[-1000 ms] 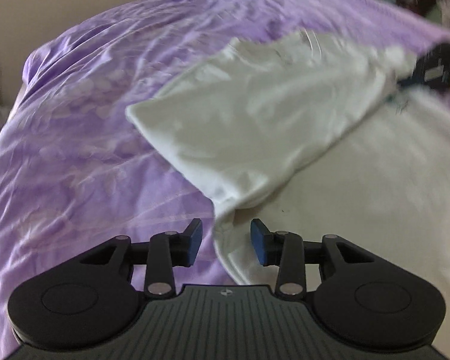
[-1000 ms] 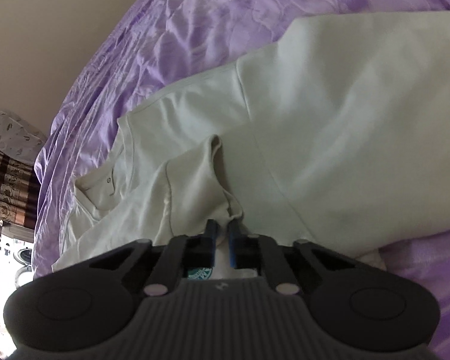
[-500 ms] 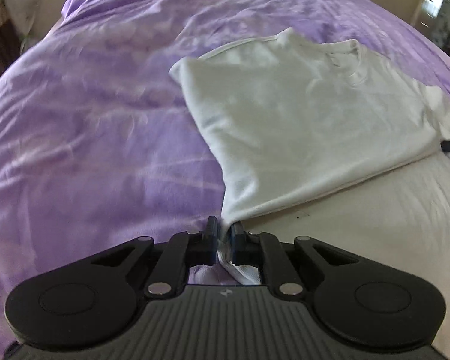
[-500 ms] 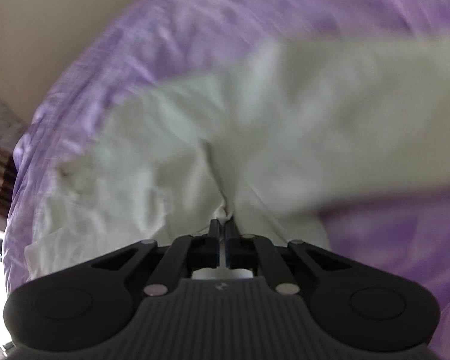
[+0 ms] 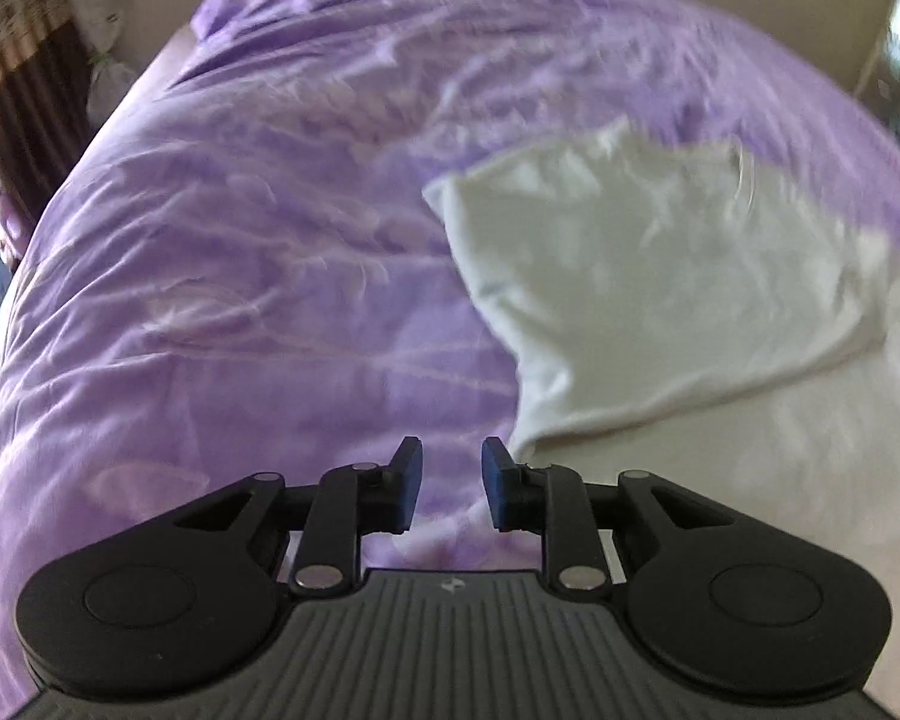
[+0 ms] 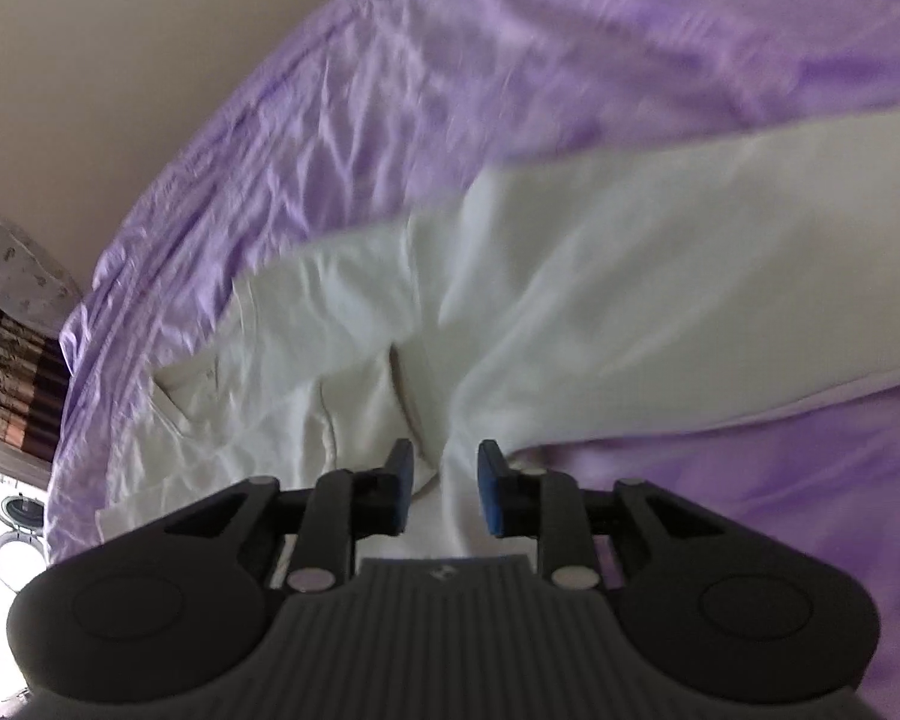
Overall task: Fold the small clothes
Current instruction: 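Open both tools and release the folded sleeve and side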
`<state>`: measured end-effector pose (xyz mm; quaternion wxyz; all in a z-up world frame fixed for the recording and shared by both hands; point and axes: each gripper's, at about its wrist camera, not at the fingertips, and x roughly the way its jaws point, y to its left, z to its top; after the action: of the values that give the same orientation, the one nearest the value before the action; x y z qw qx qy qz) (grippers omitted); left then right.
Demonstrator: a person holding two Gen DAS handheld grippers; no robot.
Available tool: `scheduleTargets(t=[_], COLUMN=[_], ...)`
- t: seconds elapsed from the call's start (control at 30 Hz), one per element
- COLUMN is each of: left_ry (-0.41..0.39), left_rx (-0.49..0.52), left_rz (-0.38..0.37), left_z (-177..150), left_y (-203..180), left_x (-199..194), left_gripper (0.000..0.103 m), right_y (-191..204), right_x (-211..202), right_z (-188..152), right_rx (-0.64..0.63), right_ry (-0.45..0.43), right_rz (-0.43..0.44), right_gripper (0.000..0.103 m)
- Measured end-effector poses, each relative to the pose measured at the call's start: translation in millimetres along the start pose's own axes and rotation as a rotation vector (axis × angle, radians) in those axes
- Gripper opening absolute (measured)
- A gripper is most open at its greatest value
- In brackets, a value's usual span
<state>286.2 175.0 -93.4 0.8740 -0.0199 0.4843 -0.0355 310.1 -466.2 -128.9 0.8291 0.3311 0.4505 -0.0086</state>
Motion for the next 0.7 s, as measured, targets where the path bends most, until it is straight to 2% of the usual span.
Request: scheduleTargets(t=[0.17,0.2,0.27,0.4,0.5,0.7], left_ry=[-0.098,-0.110,-0.124,-0.130,-0.116,-0.071], left_rx=[-0.014,-0.011,-0.022,-0.034,-0.021,-0.004], left_rz=[-0.028,-0.031,-0.044,-0.045,-0.024,0.034], left_z=[10,13,18,28,34,47], left_y=[-20,-27,-38,-59,-74,-96], left_x=[-25,-27,-30,-24,-16,8], left_gripper=[0.027,0.027,0.027,0.027,0.027,0.028], right_y=[-49,-64,-96,-171,-215,-275], right_x=[-86,-104,-133,-171,-178,-156], right_z=[24,29,36,40,37,36], right_rx=[0.024,0.046,0.113,0.271,0.343,0.455], right_ry=[-0.132,-0.164,-0.217,-0.288,-0.320,-0.301], right_rz=[-0.089,-0.109,-0.138,-0.212,-0.250,-0.295], right_gripper=[0.024,0.027,0.042,0.041,0.042,0.041])
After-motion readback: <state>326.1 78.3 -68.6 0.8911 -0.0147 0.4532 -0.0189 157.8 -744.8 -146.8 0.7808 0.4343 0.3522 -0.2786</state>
